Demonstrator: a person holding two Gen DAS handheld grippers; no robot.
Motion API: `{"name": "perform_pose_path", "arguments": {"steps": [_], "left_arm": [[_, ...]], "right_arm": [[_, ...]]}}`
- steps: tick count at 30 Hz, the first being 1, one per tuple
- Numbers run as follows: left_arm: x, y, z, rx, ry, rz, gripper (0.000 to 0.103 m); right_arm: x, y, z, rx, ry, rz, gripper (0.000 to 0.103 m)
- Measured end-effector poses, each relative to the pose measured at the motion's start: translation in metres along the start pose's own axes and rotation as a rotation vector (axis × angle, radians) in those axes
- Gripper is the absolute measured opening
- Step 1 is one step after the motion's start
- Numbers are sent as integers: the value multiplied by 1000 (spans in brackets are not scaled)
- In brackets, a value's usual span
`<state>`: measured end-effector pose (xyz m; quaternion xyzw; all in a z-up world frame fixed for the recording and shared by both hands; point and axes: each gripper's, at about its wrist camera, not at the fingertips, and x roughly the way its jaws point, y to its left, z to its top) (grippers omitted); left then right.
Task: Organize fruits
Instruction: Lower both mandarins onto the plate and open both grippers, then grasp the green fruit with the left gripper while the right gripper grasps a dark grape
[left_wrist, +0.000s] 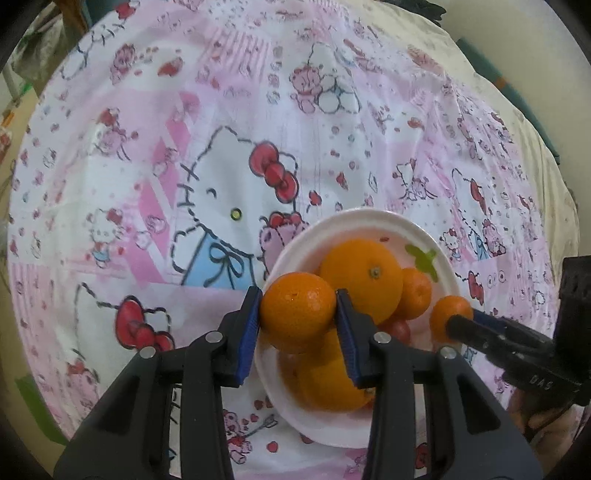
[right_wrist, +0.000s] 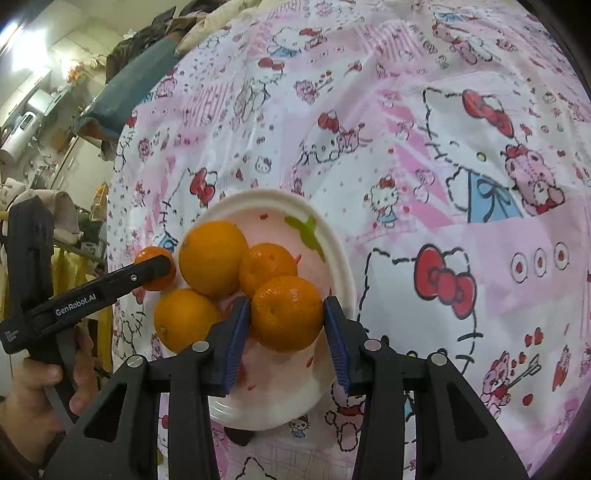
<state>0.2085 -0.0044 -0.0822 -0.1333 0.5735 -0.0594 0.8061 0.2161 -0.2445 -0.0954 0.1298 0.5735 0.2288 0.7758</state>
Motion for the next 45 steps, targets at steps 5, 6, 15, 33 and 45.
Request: {"name": "perform_pose_path", "arguments": {"steps": [5, 6, 15, 33, 45], "left_arm": [[4, -3, -1, 1, 11, -3, 36], [4, -3, -1, 1, 18, -8, 36], [-4, -6, -2, 7, 5, -27, 53], [-63, 5, -35, 20, -94, 34, 61], [-115, 23, -97, 6, -135, 14, 62]], "right_arm": [[4, -3, -4, 14, 17, 11, 45], [4, -4, -4, 19, 18, 13, 45], [6, 1, -7, 13, 38, 18, 47], [-35, 14, -25, 27, -37, 42, 62], [-13, 40, -95, -1, 115, -69, 62]]}}
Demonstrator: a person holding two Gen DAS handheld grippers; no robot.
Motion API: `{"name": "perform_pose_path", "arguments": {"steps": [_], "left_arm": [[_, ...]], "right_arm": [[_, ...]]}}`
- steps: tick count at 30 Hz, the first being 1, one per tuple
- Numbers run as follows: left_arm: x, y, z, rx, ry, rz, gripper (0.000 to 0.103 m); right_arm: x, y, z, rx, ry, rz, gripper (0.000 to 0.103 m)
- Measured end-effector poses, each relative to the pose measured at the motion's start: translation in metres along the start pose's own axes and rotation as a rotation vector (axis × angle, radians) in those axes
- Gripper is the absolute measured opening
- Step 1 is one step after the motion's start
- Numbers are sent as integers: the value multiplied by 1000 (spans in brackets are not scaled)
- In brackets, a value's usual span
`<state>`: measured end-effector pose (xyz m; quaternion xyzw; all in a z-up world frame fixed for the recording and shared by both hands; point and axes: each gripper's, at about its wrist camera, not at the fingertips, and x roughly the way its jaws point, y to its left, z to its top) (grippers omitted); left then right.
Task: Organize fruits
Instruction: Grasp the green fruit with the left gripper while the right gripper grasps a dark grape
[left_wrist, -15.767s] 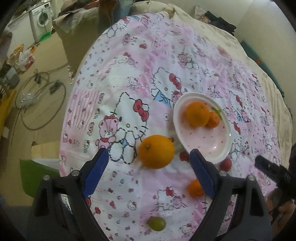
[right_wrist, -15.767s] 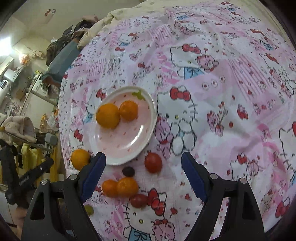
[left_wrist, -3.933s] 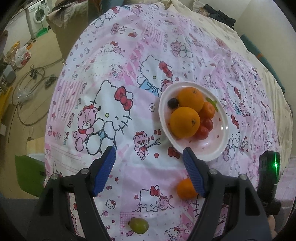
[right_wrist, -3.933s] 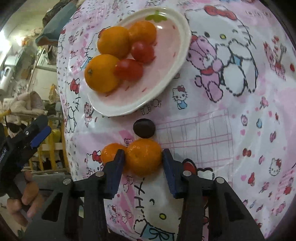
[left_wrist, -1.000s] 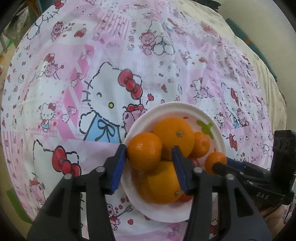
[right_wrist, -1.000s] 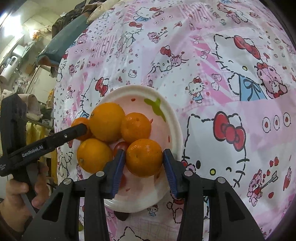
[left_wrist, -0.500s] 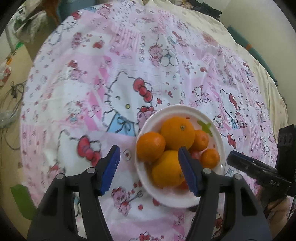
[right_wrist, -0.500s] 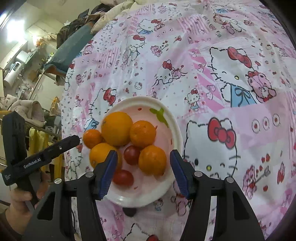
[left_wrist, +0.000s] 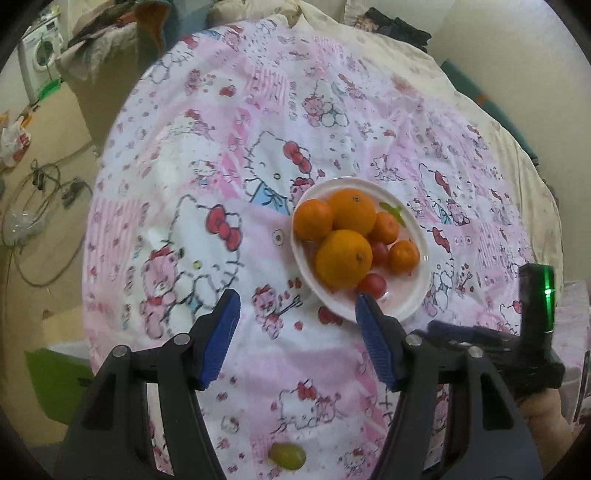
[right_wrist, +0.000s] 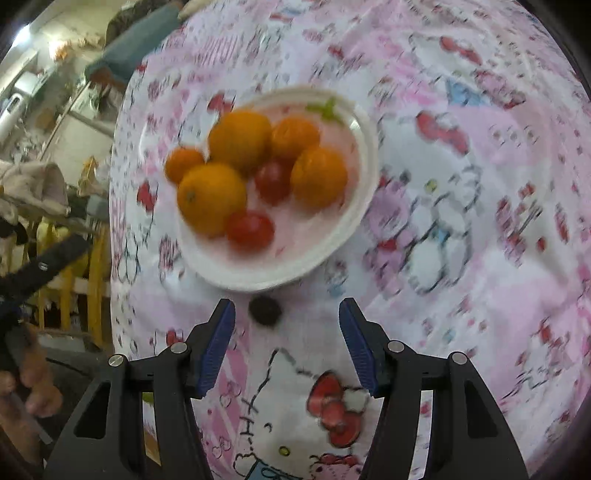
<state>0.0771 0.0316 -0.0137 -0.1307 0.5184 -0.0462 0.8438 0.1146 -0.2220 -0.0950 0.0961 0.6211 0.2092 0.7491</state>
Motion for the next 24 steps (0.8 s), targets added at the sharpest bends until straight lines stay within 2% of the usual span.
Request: {"name": "perform_pose_path", "arguments": {"steps": [2, 5, 8, 10, 12, 13, 17, 19, 22, 24], "left_arm": [[-6, 2, -6, -5, -16, 11, 62], [-13, 7, -15, -25, -33, 40, 61], [-15, 11, -23, -47, -10, 51, 62], [-17, 12, -29, -50, 6, 63, 61], [-17, 11, -37, -46, 28, 79, 61], [-16, 10, -41, -42, 40, 83, 62], [-7, 7, -67, -13, 115, 120, 62], [3, 5, -84, -8, 162, 167, 62], [16, -1, -108, 27, 228, 164, 62], [19, -7, -119, 77, 230, 192, 61]], "right_arm": [[8, 10, -4, -35, 12, -13, 60], [22, 24, -4, -92, 11, -89, 59], [37, 32, -2, -139, 41, -119, 44], [44, 40, -2, -188, 41, -164, 38], [46, 46, -3, -228, 30, -195, 26], [47, 47, -3, -241, 31, -200, 26], [42, 42, -3, -233, 33, -165, 25], [33, 35, -6, -207, 35, -127, 25], [12, 21, -14, -162, 19, -75, 25], [-1, 16, -18, -141, 5, -45, 25]]}}
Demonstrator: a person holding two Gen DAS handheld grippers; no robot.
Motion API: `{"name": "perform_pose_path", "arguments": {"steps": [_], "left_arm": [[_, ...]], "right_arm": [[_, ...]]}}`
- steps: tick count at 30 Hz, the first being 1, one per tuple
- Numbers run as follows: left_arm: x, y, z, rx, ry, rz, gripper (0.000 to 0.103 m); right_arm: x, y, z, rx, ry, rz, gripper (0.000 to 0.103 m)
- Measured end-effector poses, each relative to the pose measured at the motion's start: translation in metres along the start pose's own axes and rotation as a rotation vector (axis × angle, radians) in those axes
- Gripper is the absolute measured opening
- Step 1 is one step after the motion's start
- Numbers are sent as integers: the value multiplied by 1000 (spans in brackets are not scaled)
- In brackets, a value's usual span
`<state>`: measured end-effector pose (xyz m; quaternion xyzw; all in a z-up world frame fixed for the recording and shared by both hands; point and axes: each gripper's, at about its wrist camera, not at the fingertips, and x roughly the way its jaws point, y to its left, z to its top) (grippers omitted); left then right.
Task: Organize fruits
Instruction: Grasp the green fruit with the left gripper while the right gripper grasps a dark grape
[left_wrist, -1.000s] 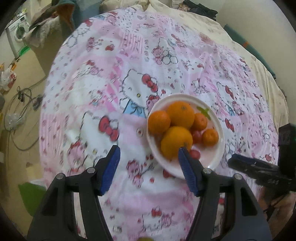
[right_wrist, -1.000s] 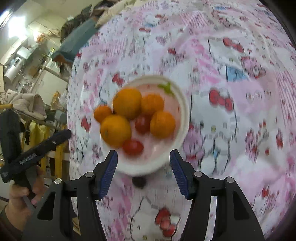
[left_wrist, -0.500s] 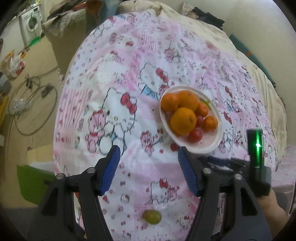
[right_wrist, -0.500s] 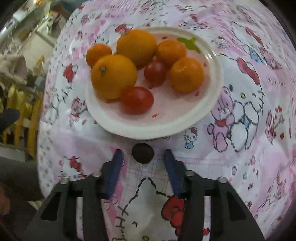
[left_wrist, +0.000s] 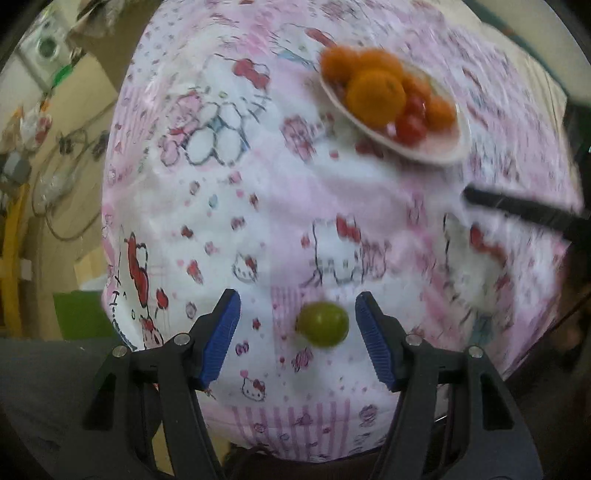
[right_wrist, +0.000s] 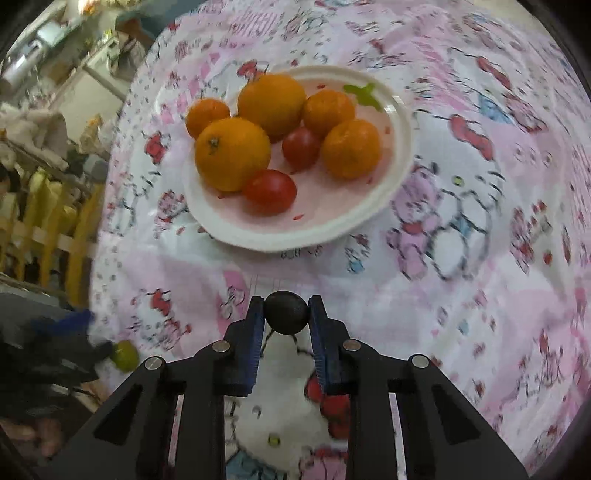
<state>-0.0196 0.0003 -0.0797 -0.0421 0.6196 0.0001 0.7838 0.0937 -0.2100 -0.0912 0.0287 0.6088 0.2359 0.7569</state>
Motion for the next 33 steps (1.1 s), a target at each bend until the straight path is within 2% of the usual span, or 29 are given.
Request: {"name": "perform_pose_path", "arguments": {"steps": [4, 7, 8, 12, 16, 19, 23, 28, 33], "left_arm": [[5, -17, -7, 78, -1, 8, 59], [8, -25, -10, 124, -3, 46, 56], [10, -26, -11, 126, 6, 55, 52], [17, -21, -13, 94, 28, 64, 47], [17, -23, -14, 102, 31, 52, 27], [17, -29, -14, 131, 28, 61, 25], [9, -32, -8, 110, 31, 42, 24], [-27, -34, 21, 133, -82, 41, 24], [-51, -38, 60, 140, -152, 28, 24]], "right_arm": [[-25, -9, -7, 26, -42, 45, 25], [-36, -14, -6, 45, -67, 56, 25], [-37, -14, -4, 51, -72, 60, 25], [-39, -14, 3, 63, -81, 74, 25], [-35, -14, 4, 69, -75, 78, 25], [-31, -15, 4, 76, -63, 79, 25], [-34, -15, 5, 80, -70, 83, 25], [-45, -18, 13, 93, -102, 88, 25], [-61, -24, 28, 110, -159, 98, 25]]}}
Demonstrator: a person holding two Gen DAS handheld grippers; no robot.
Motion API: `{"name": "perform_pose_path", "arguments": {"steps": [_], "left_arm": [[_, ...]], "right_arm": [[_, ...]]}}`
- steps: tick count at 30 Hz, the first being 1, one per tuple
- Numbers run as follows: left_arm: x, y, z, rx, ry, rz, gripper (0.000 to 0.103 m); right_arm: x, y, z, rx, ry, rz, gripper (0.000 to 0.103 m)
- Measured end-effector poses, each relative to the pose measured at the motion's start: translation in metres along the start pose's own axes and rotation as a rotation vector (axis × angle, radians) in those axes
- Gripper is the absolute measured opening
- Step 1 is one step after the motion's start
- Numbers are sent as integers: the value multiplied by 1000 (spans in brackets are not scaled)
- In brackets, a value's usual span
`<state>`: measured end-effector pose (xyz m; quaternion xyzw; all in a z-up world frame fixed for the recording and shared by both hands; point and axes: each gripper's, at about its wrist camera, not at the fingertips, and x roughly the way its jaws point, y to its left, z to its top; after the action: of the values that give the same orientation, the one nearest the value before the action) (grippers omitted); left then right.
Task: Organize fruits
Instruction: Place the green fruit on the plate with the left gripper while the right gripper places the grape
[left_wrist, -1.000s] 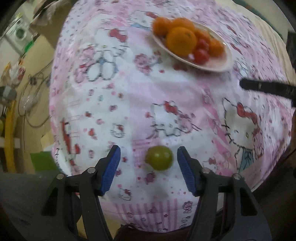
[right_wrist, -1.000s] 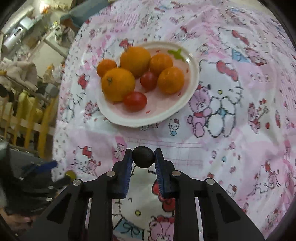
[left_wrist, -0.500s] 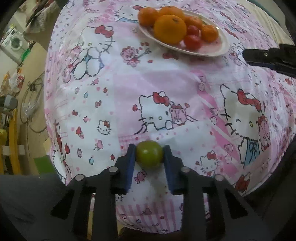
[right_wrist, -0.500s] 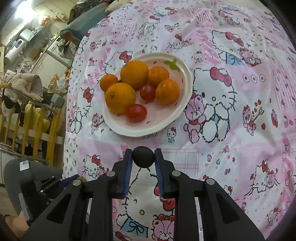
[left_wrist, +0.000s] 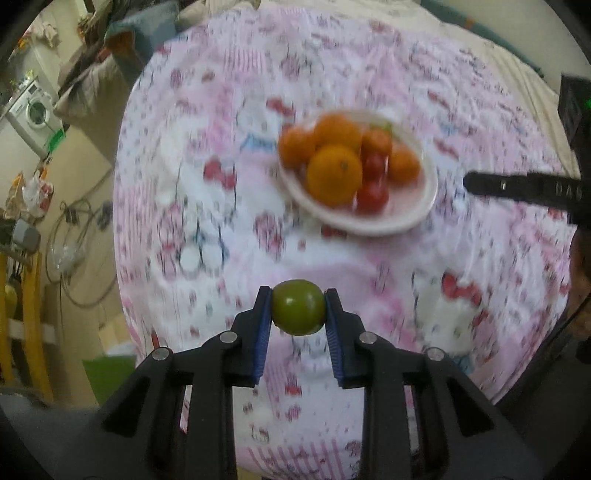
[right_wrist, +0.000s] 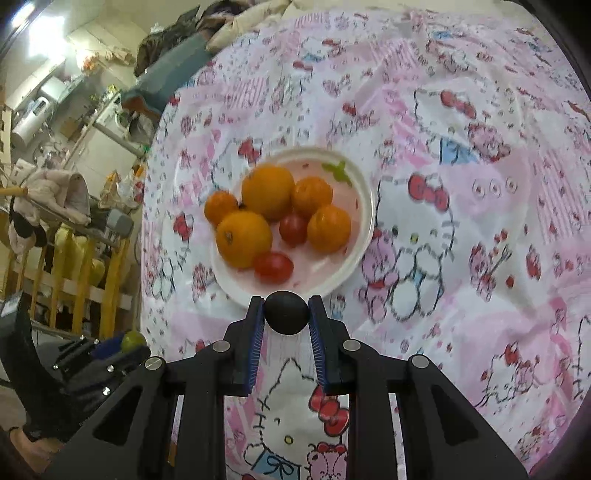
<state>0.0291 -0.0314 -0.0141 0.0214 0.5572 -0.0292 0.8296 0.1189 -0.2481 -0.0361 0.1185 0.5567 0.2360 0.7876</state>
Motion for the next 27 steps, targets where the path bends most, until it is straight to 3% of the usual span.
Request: {"name": "perform_pose_path", "arguments": {"steps": [7, 14, 20, 27], "left_arm": [[7, -2, 51, 15, -40, -6, 24], [39, -24, 83, 43, -34, -32, 24], [67, -32, 88, 18, -81, -79, 24], [83, -20, 88, -73, -43, -151, 24]], "right_arm": [[-11, -10, 32, 5, -63, 10, 25], [5, -13, 62, -14, -84, 24, 25], [29, -20, 78, -24, -79, 25, 25], [49, -36, 84, 24, -54, 53, 25]]}}
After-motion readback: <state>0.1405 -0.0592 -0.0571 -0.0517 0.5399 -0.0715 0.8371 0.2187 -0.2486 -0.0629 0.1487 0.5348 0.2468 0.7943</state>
